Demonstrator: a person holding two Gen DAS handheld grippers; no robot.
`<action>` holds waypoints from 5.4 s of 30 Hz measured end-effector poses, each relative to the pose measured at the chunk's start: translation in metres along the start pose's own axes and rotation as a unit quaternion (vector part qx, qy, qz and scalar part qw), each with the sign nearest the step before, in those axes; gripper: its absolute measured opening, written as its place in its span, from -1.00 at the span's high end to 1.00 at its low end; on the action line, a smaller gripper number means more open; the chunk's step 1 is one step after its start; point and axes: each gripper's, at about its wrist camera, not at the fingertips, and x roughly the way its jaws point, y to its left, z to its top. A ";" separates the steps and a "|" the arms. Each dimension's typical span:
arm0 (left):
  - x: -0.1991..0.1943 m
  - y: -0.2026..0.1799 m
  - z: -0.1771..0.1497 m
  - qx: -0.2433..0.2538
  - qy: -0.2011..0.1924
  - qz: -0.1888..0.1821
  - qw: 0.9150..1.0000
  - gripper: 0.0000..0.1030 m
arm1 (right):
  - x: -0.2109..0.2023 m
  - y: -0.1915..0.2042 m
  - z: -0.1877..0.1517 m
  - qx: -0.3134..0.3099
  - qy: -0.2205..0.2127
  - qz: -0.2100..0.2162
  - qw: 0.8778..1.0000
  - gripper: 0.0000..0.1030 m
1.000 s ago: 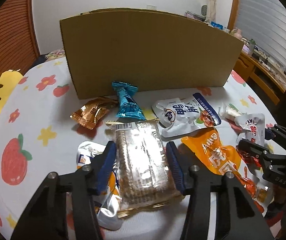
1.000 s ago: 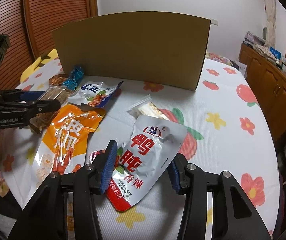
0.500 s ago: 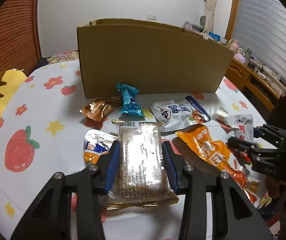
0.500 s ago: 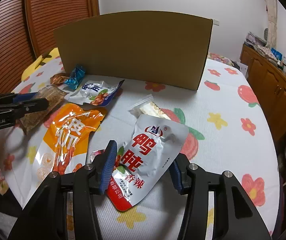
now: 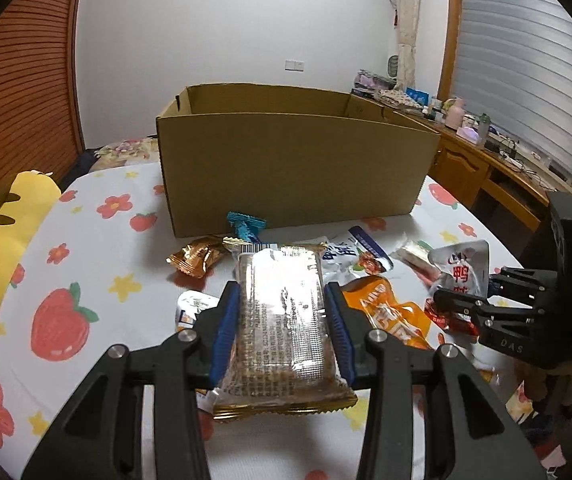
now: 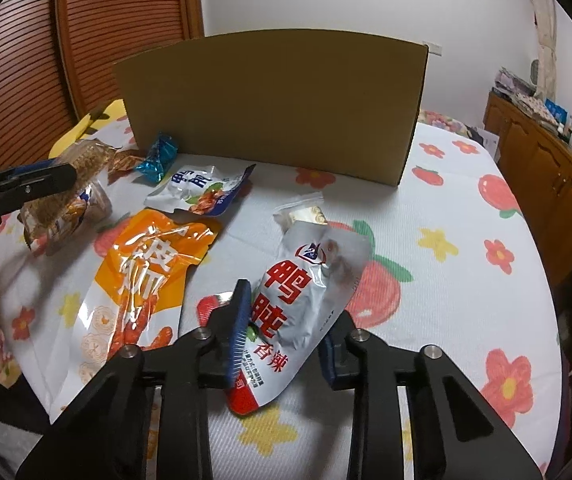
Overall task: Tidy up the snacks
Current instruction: 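Lift both packs into the cardboard box and open both tools, then return both open tools over the orange chicken-feet pack and foil pouch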
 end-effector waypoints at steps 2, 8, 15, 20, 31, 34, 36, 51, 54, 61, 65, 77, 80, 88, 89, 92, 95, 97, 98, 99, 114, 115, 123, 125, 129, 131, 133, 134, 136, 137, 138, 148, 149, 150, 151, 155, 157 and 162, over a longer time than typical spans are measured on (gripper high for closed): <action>-0.001 0.000 -0.001 0.000 -0.003 -0.002 1.000 0.19 | -0.002 0.001 0.000 -0.003 -0.003 0.001 1.000 0.56; -0.004 0.003 -0.005 -0.006 -0.006 -0.006 1.000 0.19 | -0.010 0.005 0.001 -0.009 -0.004 0.016 1.000 0.64; -0.008 0.006 -0.002 -0.012 -0.014 -0.003 1.000 0.19 | -0.028 0.009 0.003 -0.012 -0.021 0.025 0.999 0.65; -0.012 0.005 0.000 -0.014 -0.020 -0.002 1.000 0.19 | -0.042 0.010 0.008 -0.012 -0.039 0.029 0.999 0.65; -0.019 0.007 0.047 0.003 -0.054 -0.020 0.998 0.19 | -0.060 0.009 0.038 -0.031 -0.077 0.036 0.996 0.65; -0.018 0.011 0.063 0.008 -0.063 -0.022 0.998 0.19 | -0.060 0.006 0.054 -0.035 -0.087 0.042 0.995 0.65; -0.016 0.016 0.077 0.006 -0.066 -0.032 0.997 0.19 | -0.060 0.005 0.066 -0.041 -0.096 0.039 0.994 0.65; 0.029 0.050 0.156 0.015 -0.080 -0.041 0.996 0.19 | -0.039 -0.016 0.156 -0.061 -0.153 0.023 0.986 0.65; 0.045 0.055 0.166 0.007 -0.075 -0.048 0.996 0.19 | -0.022 -0.022 0.166 -0.059 -0.148 0.023 0.987 0.65; 0.074 0.053 0.179 0.009 -0.062 -0.054 0.997 0.19 | 0.015 -0.038 0.179 -0.042 -0.121 0.020 0.992 0.65; 0.084 0.049 0.182 0.018 -0.059 -0.054 0.997 0.19 | 0.025 -0.043 0.180 -0.037 -0.112 0.016 0.993 0.64; 0.103 0.045 0.181 0.026 -0.038 -0.035 0.998 0.17 | 0.044 -0.044 0.180 -0.033 -0.088 0.022 0.995 0.62; 0.106 0.044 0.178 0.028 -0.031 -0.027 0.999 0.15 | 0.044 -0.041 0.179 -0.041 -0.088 0.020 0.995 0.62; 0.088 0.042 0.180 0.027 -0.044 -0.023 0.998 -0.18 | 0.035 -0.037 0.176 -0.037 -0.096 0.024 0.994 0.59; 0.084 0.041 0.180 0.029 -0.045 -0.021 0.998 -0.19 | 0.031 -0.036 0.175 -0.035 -0.098 0.025 0.994 0.58; 0.072 0.037 0.176 0.039 -0.049 -0.012 0.998 -0.38 | 0.019 -0.033 0.172 -0.033 -0.103 0.026 0.994 0.56; 0.056 0.038 0.169 0.042 -0.063 -0.009 0.997 -0.61 | 0.005 -0.026 0.166 -0.034 -0.108 0.026 0.993 0.49; 0.048 0.038 0.164 0.042 -0.065 -0.009 0.997 -0.79 | -0.004 -0.021 0.160 -0.033 -0.109 0.026 0.993 0.46; 0.044 0.038 0.161 0.042 -0.065 -0.010 0.997 -0.83 | -0.009 -0.018 0.157 -0.033 -0.109 0.027 0.993 0.44; 0.040 0.038 0.157 0.044 -0.064 -0.009 0.997 -0.89 | -0.012 -0.015 0.154 -0.032 -0.109 0.027 0.993 0.37; 0.023 0.046 0.087 0.057 -0.004 -0.031 0.998 -0.90 | -0.026 0.034 0.082 0.002 -0.057 0.027 0.998 -0.13; 0.022 0.048 0.082 0.056 0.001 -0.030 0.998 -0.90 | -0.025 0.036 0.078 0.005 -0.053 0.028 0.998 -0.13; 0.018 0.060 0.045 0.050 0.036 -0.020 0.998 -0.90 | -0.014 0.056 0.050 0.002 -0.018 0.029 0.999 -0.13; 0.016 0.061 0.035 0.051 0.043 -0.017 0.998 -0.90 | -0.011 0.059 0.046 -0.002 -0.011 0.028 1.000 -0.13; 0.014 0.063 0.020 0.051 0.056 -0.018 0.997 -0.90 | -0.007 0.058 0.036 0.007 0.003 0.029 1.000 -0.13; 0.014 0.066 0.014 0.048 0.063 -0.020 0.997 -0.90 | -0.005 0.057 0.031 0.010 0.012 0.027 1.000 -0.13; 0.017 0.066 0.007 0.049 0.073 -0.019 0.996 -0.90 | -0.004 0.055 0.025 0.016 0.016 0.027 0.999 -0.13; 0.018 0.066 0.005 0.051 0.076 -0.018 0.996 -0.89 | -0.003 0.053 0.024 0.021 0.019 0.028 0.999 -0.13; 0.020 0.065 0.000 0.051 0.083 -0.017 0.995 -0.89 | -0.002 0.050 0.019 0.031 0.024 0.035 0.999 -0.13; 0.021 0.066 -0.001 0.051 0.085 -0.017 0.995 -0.89 | -0.002 0.047 0.017 0.039 0.024 0.044 0.998 -0.13; 0.022 0.066 -0.002 0.050 0.086 -0.017 0.995 -0.89 | -0.002 0.045 0.016 0.045 0.025 0.050 0.997 -0.13; 0.033 0.065 -0.005 0.053 0.103 -0.005 0.993 -0.88 | -0.004 0.047 0.013 0.039 0.019 0.051 0.998 -0.17; 0.034 0.064 -0.005 0.057 0.104 0.000 0.993 -0.88 | -0.004 0.047 0.013 0.037 0.018 0.050 0.998 -0.17; 0.034 0.064 -0.004 0.057 0.105 0.000 0.993 -0.87 | -0.004 0.048 0.012 0.033 0.017 0.047 0.998 -0.16; 0.035 0.064 -0.004 0.057 0.107 -0.002 0.993 -0.86 | -0.003 0.050 0.012 0.030 0.016 0.044 0.998 -0.16; 0.037 0.063 -0.005 0.063 0.110 -0.004 0.992 -0.79 | -0.005 0.050 0.009 0.029 0.010 0.044 0.999 -0.16; 0.038 0.061 -0.006 0.064 0.114 -0.008 0.991 -0.65 | -0.005 0.050 0.009 0.029 0.008 0.044 0.999 -0.16; 0.036 0.056 -0.007 0.073 0.117 -0.017 0.990 -0.43 | -0.005 0.051 0.009 0.029 0.006 0.043 0.999 -0.16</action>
